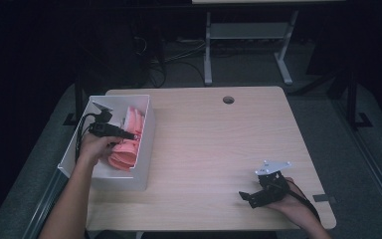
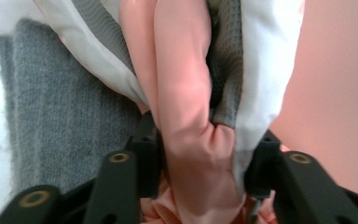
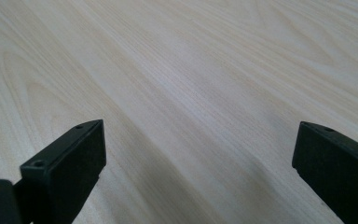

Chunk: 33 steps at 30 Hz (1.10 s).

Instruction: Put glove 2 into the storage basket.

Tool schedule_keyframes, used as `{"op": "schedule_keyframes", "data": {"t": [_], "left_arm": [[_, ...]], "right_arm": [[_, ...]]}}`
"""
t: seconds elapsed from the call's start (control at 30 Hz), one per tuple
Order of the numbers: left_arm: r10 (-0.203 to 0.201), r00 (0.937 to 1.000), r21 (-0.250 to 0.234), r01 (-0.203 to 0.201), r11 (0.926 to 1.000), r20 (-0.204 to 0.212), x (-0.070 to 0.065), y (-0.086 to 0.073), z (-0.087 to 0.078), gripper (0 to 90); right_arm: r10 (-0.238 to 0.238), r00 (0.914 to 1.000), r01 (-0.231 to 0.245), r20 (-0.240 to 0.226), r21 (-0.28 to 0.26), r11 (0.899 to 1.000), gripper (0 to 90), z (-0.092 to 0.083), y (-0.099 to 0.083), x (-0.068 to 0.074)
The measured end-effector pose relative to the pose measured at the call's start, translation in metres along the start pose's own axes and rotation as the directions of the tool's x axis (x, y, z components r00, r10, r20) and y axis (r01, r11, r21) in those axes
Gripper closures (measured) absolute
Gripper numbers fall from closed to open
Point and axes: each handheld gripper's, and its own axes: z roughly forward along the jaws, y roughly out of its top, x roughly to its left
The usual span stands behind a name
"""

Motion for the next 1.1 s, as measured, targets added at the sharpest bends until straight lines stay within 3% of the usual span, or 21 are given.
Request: {"op": "schedule_keyframes", "data": {"t": [0.07, 0.1, 0.13, 0.27, 0.43, 0.73, 0.93, 1.03, 1.1], "left_arm": [[0.011, 0.9999, -0.005, -0.011, 0.9999, 0.004, 0.000, 0.000, -0.001, 46.9], [0.007, 0.9999, -0.007, -0.007, 0.9999, 0.011, 0.000, 0.000, -0.002, 37.6], [0.018, 0.9998, -0.013, -0.018, 0.9998, 0.005, 0.000, -0.001, -0.003, 37.6], [0.046, 0.9985, -0.041, -0.047, 0.9980, -0.032, -0.002, 0.000, -0.014, 21.8], [0.081, 0.9947, -0.069, -0.085, 0.9940, -0.063, -0.011, 0.003, -0.035, 18.2], [0.139, 0.9863, -0.105, -0.148, 0.9834, -0.090, -0.021, 0.003, -0.055, 17.3], [0.206, 0.9737, -0.141, -0.219, 0.9656, -0.096, -0.032, 0.002, -0.065, 17.3], [0.244, 0.9644, -0.153, -0.258, 0.9539, -0.101, -0.043, 0.003, -0.068, 17.3], [0.276, 0.9562, -0.169, -0.289, 0.9423, -0.097, -0.053, 0.002, -0.070, 17.3]], "right_arm": [[-0.001, 1.0000, 0.001, 0.001, -0.002, 1.000, 2.4, 0.000, 0.000, 0.000], [0.004, 1.0000, -0.004, 0.001, -0.002, 1.000, 2.5, 0.000, 0.000, 0.000], [0.004, 1.0000, -0.004, 0.001, -0.002, 1.000, 2.5, 0.000, 0.000, 0.000], [0.005, 1.0000, -0.005, -0.001, -0.004, 1.000, 2.4, 0.000, 0.000, 0.000], [0.006, 1.0000, -0.006, -0.004, 0.000, 1.000, 2.4, 0.000, 0.000, -0.001], [0.009, 1.0000, -0.009, -0.004, -0.001, 1.000, 2.5, 0.000, -0.001, -0.002], [0.006, 1.0000, -0.006, -0.003, 0.002, 1.000, 2.4, 0.001, 0.000, -0.003], [0.007, 1.0000, -0.007, 0.001, 0.003, 1.000, 2.4, 0.001, 0.000, -0.003], [0.004, 1.0000, -0.004, 0.002, -0.003, 1.000, 2.4, 0.001, 0.000, -0.003]]}}
